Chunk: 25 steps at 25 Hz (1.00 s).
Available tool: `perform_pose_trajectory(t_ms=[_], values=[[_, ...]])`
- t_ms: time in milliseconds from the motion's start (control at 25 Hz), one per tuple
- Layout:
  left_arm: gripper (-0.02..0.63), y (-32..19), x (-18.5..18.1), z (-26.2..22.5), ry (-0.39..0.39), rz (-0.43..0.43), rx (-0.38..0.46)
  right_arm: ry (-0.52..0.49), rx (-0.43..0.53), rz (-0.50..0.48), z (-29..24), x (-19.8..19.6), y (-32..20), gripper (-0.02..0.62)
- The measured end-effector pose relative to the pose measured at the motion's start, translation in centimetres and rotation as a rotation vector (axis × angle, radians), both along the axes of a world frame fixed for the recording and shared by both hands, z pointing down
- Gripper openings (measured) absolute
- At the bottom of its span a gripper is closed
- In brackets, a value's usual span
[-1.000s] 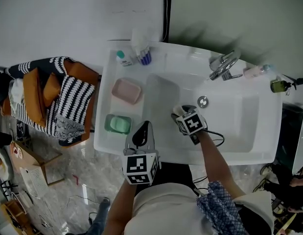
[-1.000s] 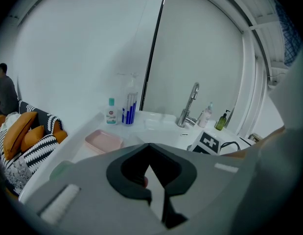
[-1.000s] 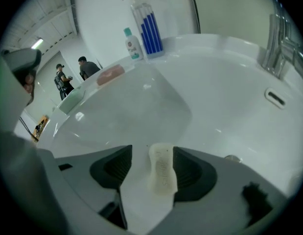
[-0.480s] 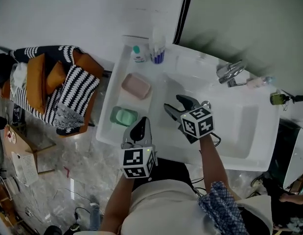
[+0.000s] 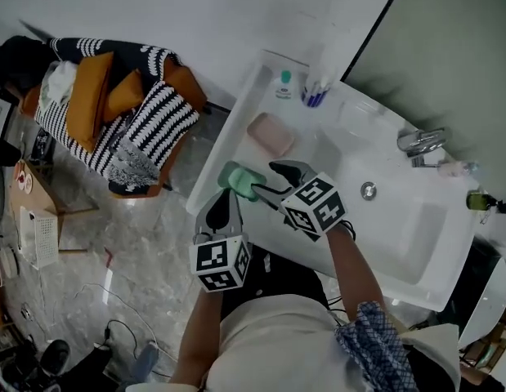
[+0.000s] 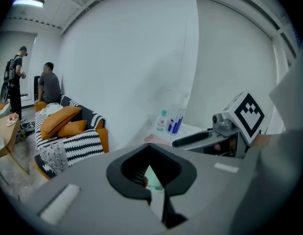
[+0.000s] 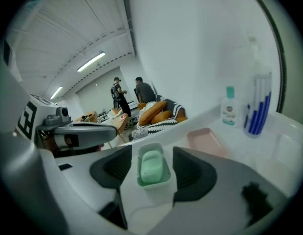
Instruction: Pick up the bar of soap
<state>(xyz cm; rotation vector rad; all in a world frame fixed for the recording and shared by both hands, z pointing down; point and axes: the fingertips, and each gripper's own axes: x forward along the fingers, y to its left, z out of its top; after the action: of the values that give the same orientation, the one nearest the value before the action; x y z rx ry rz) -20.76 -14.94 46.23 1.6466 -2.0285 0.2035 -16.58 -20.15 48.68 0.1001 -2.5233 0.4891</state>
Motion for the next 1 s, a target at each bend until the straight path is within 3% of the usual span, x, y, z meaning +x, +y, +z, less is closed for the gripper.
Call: perform_pose_trajectory(t_ms=[160, 360, 600, 1000], values=[[0.006, 2.2, -3.0, 0.4, 0.007, -0.09, -0.008, 0.068, -0.005, -0.09, 1.6, -2.3, 1.8, 0.255], [0.006, 3.5, -4.7, 0.5, 0.071, -0.149, 0.027, 0.21, 0.095, -0.161, 3.9, -3.6, 2.6, 0.255], [0.006, 2.9, -4.7, 1.0, 0.081, -0.131, 0.029, 0.367, 0.226, -0.257, 6.3, -4.0, 3.2, 0.255], [0.006, 1.6, -5.9, 1.1, 0.109, -0.111, 0.058, 0.483, 0.298, -0.276, 8.1, -4.1, 2.8, 0.255]])
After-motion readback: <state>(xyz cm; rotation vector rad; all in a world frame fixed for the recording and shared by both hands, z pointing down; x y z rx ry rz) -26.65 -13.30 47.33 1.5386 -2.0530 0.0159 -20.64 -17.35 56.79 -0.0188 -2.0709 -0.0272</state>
